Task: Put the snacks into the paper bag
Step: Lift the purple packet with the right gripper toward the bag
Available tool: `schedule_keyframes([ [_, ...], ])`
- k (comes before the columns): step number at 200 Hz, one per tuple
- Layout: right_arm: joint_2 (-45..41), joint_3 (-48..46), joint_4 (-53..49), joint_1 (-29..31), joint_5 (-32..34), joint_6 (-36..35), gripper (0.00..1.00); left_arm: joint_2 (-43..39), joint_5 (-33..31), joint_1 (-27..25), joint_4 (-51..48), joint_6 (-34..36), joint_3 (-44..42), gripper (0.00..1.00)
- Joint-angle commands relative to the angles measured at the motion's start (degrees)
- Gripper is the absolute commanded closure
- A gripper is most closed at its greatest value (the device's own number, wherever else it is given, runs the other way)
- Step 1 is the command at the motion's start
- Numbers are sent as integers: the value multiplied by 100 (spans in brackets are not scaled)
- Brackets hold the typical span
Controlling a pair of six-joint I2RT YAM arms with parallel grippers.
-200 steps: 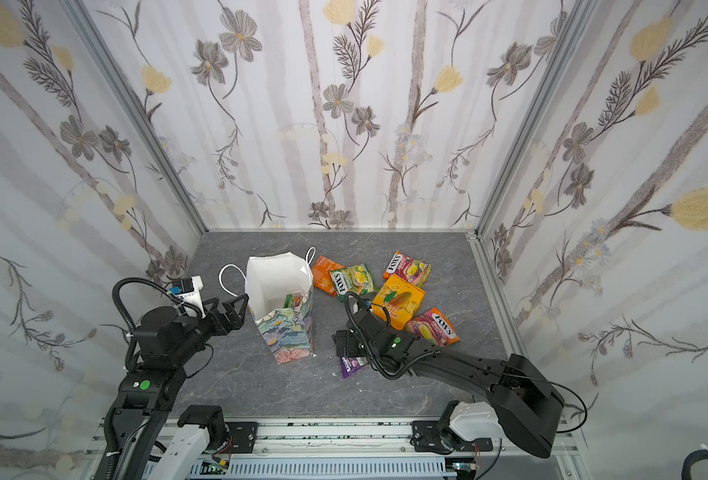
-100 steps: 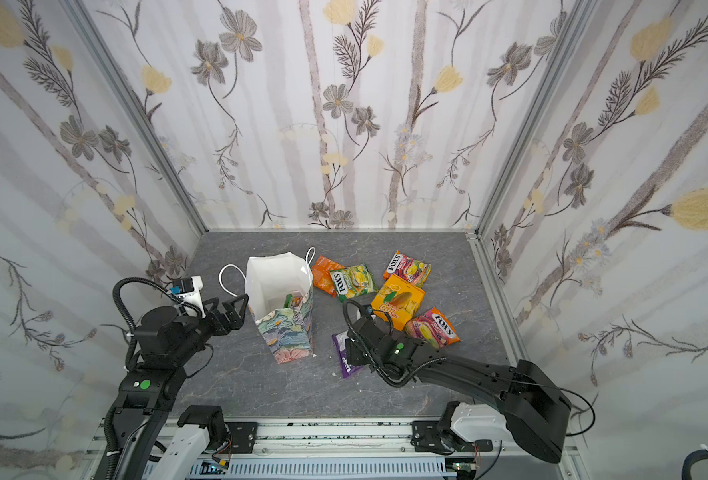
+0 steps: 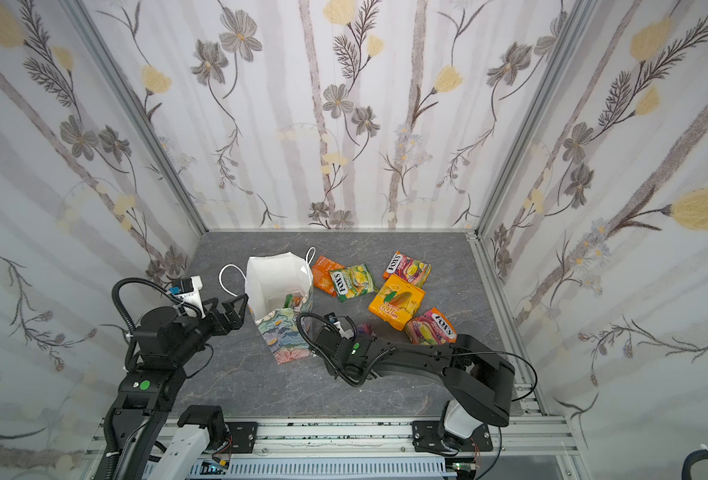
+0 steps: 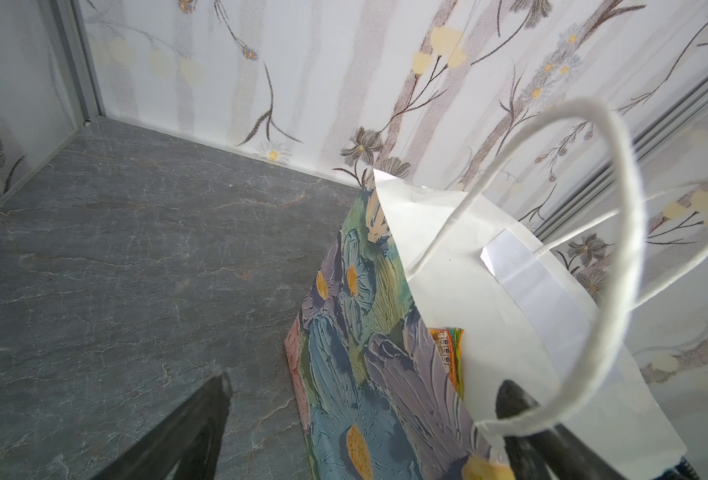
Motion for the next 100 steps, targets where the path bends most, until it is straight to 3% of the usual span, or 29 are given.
schedule_keyframes([
  [1, 215, 28, 98, 52, 166, 153, 41, 2, -20, -10, 81, 36, -2, 0],
  [58, 733, 129, -126, 56, 416, 297, 49, 2, -6, -6, 81, 36, -14, 0],
  [100, 916, 164, -163, 54, 444, 359, 66, -2, -7, -12, 81, 36, -14, 0],
])
